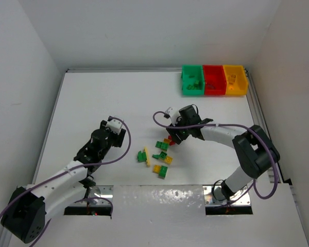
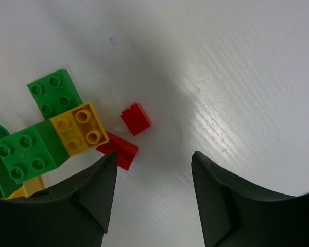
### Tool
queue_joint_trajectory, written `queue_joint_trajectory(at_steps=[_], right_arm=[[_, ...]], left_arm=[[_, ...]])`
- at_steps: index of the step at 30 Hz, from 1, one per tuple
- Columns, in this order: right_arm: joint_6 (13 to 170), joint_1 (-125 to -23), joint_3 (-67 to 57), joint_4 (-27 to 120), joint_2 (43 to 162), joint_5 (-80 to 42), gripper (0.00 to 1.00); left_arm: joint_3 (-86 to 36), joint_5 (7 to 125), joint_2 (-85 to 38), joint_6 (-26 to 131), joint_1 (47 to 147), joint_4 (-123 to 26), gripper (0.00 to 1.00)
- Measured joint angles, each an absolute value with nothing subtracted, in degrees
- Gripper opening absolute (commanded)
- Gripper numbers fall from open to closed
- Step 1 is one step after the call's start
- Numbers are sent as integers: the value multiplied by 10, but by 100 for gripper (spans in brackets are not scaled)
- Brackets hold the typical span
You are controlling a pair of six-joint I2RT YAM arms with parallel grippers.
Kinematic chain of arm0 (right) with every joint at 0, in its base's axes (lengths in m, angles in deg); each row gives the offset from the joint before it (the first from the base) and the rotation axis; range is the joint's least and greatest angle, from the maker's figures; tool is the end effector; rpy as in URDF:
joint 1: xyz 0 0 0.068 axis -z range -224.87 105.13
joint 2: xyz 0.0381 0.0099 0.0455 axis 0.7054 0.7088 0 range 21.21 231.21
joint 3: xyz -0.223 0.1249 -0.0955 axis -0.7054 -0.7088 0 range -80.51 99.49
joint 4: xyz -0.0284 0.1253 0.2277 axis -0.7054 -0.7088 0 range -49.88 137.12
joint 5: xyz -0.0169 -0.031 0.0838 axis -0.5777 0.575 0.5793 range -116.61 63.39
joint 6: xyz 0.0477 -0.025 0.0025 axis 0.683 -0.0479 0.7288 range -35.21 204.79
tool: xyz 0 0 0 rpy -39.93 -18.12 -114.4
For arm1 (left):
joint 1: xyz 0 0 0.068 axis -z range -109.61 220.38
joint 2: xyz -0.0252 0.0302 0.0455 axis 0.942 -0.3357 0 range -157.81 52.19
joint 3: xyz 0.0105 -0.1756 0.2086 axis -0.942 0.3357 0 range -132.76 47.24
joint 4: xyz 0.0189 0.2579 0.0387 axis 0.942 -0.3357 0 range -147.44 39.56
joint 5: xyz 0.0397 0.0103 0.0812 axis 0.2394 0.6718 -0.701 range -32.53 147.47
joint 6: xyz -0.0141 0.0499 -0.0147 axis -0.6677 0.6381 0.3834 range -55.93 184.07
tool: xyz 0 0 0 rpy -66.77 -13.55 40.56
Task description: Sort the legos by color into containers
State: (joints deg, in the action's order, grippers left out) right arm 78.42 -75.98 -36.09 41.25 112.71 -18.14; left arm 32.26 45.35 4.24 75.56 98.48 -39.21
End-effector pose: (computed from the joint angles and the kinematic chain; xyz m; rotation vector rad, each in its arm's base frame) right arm 0.2572 0.1614 0.1517 -0.8681 2.3634 0.3627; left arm 0.1645 -0.0795 0.1863 0.5245 1.8691 0.0139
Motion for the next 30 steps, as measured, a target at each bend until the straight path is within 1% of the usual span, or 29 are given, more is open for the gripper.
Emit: queue_joint_trajectory(at_steps=[4, 18, 20, 21, 24, 25, 27, 28, 30], right_arm=[[783, -760, -357, 432, 1141, -171, 54], [770, -774, -332, 460, 1202, -174, 49], [765, -777, -332, 460, 1206, -175, 47], [761, -778, -332, 460, 1208, -175, 42], [756, -780, -332, 462, 1209, -176, 34], [755, -780, -332, 462, 1209, -176, 27], [753, -781, -332, 463, 1209, -177, 19], [753, -781, -332, 463, 1209, -178, 10], [754, -781, -332, 464, 1209, -181, 1]], left_arm=[[323, 458, 42, 755, 985, -395, 59], [323, 471, 42, 756, 988, -396, 59], [323, 472, 42, 756, 989, -396, 59], [323, 472, 42, 756, 989, -396, 59], [323, 471, 42, 756, 989, -395, 59], [323, 471, 42, 756, 989, -395, 59], [323, 471, 42, 756, 989, -395, 59], [323, 471, 42, 756, 989, -395, 59], [323, 471, 42, 756, 989, -395, 59]])
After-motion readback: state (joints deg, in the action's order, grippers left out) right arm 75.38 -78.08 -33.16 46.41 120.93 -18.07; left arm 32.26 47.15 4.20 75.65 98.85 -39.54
